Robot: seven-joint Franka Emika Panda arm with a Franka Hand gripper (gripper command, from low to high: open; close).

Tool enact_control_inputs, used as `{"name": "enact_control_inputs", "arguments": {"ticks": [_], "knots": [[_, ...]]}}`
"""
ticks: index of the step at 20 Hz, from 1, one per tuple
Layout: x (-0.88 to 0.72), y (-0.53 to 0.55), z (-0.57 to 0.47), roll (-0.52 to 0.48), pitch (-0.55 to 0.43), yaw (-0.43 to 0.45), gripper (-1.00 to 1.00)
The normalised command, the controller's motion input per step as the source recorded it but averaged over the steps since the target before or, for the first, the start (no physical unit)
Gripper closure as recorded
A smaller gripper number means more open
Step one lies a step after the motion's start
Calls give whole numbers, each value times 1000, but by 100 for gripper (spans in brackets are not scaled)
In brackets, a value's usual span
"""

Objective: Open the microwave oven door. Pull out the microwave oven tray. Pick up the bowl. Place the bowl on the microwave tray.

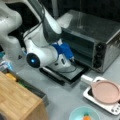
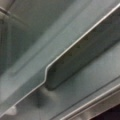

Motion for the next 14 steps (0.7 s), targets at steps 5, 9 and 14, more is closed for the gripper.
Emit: {"name": "enact_control_inputs", "arguments": {"ticks": [5, 9, 14], "knots": [[49, 191, -139, 135, -108, -63, -100], [14, 203, -159, 113, -125, -96, -100], [29, 122, -229, 103, -155, -127, -100]]}}
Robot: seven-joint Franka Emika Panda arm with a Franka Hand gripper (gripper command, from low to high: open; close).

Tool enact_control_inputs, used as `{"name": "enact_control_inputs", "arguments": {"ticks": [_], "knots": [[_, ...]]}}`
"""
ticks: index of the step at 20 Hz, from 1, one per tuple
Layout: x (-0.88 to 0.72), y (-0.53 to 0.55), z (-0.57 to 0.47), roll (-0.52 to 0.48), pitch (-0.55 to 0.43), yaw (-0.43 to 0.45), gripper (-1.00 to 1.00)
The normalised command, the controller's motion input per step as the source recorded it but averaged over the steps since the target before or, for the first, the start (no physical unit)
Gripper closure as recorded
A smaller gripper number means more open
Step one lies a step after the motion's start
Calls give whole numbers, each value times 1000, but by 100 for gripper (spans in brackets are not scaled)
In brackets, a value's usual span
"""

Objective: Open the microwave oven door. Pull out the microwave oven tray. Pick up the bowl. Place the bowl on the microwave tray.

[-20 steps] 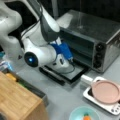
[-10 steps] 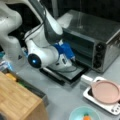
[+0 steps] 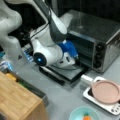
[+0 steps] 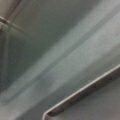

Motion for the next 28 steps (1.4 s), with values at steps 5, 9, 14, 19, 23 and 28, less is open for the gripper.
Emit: {"name": "enact_control_inputs", "arguments": {"ticks": [5, 9, 14, 19, 23, 28], "knots": [[61, 5, -233, 99, -156, -130, -100], [80, -31, -207, 103, -138, -115, -100], [47, 65, -163, 129, -99, -118, -100], [17, 121, -159, 141, -87, -118, -100], [16, 119, -169, 127, -100, -120, -100], [25, 81, -206, 107, -119, -114, -100]]}}
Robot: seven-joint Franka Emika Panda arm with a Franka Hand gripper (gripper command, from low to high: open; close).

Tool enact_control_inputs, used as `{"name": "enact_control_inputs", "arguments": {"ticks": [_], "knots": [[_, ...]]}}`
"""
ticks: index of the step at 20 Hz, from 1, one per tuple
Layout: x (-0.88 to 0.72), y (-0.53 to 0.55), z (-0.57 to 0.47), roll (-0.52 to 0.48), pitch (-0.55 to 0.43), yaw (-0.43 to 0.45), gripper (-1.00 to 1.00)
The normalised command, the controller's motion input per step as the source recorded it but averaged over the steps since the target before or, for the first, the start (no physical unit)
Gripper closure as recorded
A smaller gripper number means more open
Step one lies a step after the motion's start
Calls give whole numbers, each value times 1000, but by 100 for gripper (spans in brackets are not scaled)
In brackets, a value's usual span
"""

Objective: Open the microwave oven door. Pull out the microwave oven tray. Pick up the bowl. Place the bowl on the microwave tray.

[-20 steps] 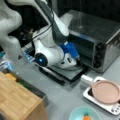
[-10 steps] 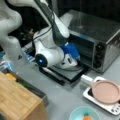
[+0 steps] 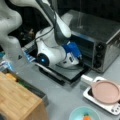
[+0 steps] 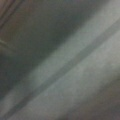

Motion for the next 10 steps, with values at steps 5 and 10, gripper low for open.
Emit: {"name": "enact_control_inputs", "arguments": {"ticks": [5, 10], "knots": [[31, 29, -235, 101, -110, -124, 100], [30, -43, -207, 83, -92, -114, 100]]}}
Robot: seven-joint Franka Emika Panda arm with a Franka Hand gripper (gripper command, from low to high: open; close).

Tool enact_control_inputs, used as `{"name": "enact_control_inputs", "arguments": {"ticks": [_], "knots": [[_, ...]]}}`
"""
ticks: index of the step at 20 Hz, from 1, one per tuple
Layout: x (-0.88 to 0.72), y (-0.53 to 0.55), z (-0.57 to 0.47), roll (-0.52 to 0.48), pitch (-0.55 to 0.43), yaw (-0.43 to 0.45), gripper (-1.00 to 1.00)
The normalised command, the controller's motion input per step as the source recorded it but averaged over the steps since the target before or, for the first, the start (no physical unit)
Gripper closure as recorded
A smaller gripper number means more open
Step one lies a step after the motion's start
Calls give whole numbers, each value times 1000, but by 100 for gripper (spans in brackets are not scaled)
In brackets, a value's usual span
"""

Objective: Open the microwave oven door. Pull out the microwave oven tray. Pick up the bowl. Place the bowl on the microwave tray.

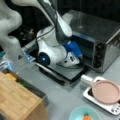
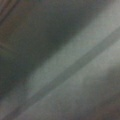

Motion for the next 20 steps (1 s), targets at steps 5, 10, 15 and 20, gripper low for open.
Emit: {"name": "enact_control_inputs", "arguments": {"ticks": [5, 10, 15, 20], "knots": [[87, -202, -210, 46, -104, -86, 100], [114, -305, -226, 16, -114, -40, 100], [124, -361, -255, 4, -115, 26, 100], [153, -403, -288, 4, -122, 37, 100]]}}
